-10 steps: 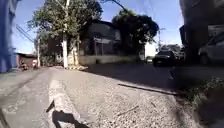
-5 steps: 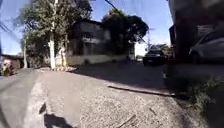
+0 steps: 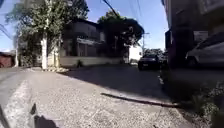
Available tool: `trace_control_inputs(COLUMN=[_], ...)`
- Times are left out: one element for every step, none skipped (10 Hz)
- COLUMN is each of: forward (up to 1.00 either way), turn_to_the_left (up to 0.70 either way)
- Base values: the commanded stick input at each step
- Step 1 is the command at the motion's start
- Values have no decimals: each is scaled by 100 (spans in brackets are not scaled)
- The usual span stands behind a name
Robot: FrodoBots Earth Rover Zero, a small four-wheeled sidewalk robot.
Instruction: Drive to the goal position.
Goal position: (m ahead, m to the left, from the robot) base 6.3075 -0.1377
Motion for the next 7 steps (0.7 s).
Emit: trace_control_inputs(forward=[91,95,95,95,95,95,95], turn_to_the_left=[-1,-1,-9,-34,-38,-32,-7])
